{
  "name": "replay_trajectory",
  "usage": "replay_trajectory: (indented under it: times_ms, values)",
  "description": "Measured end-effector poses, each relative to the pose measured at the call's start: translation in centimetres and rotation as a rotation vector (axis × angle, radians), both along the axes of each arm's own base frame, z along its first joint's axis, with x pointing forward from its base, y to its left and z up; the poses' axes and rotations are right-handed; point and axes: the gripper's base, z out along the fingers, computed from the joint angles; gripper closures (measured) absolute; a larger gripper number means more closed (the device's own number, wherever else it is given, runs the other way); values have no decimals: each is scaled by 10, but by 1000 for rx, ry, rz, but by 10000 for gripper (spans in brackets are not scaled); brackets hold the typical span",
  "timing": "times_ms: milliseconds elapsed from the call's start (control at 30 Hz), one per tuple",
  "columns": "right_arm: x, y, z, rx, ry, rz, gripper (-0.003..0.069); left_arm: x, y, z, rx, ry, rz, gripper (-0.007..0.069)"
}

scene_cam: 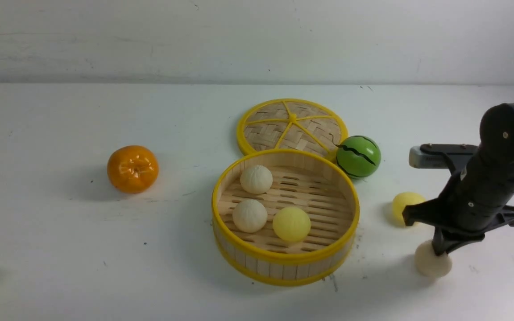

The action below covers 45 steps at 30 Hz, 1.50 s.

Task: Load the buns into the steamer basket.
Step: Use the right arm to put the steamed stuffed bun into the steamer, then use the right arm to grab a steamed stuffed bun

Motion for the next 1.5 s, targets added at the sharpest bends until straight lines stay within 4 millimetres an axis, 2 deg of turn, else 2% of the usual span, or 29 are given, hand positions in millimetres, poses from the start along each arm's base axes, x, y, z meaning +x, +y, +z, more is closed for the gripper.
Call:
replay_trajectory:
  times_ms: [67,100,133,167,233,300,333,367,400,533,567,667,767,833,900,967,1100,1167,1267,1333,1400,1500]
  values:
    - [-2,3,11,18,-11,8,657,0,0,0,0,0,0,564]
    - [-3,12,34,72,-56,37,657,0,0,0,0,1,0,560]
    - [-4,13,35,72,-60,45,656,0,0,0,0,1,0,560]
    - [-3,27,55,131,-108,84,654,0,0,0,0,1,0,558]
    - [-1,52,75,203,-175,160,650,0,0,0,0,1,0,557]
    - [1,62,80,225,-195,191,650,0,0,0,0,1,0,557]
    - [8,77,83,247,-217,225,650,0,0,0,0,1,0,557]
    - [8,79,83,249,-218,231,649,0,0,0,0,1,0,557]
    - [19,89,81,259,-228,244,649,0,0,0,0,1,0,555]
    - [42,98,57,250,-193,244,648,0,0,0,0,1,0,552]
    - [43,98,56,250,-191,243,648,0,0,0,0,1,0,552]
    - [56,104,32,250,-145,232,633,0,0,0,0,1,0,550]
    - [61,106,15,247,-105,217,602,0,0,0,0,1,0,550]
    - [64,106,5,242,-85,212,545,0,0,0,0,1,0,550]
    - [65,107,3,243,-86,209,480,0,0,0,0,1,0,550]
    - [65,107,5,247,-90,206,381,0,0,0,0,1,0,549]
    - [63,104,20,255,-113,207,202,0,0,0,0,1,0,544]
    - [58,96,43,241,-150,217,141,0,0,0,0,1,0,542]
    - [51,77,71,190,-195,216,130,0,0,0,0,1,0,540]
    - [50,54,82,135,-206,166,139,0,0,0,0,1,0,536]
    - [53,29,81,83,-189,76,169,0,0,0,0,1,0,533]
    - [60,3,58,25,-120,0,239,0,0,0,0,1,0,533]
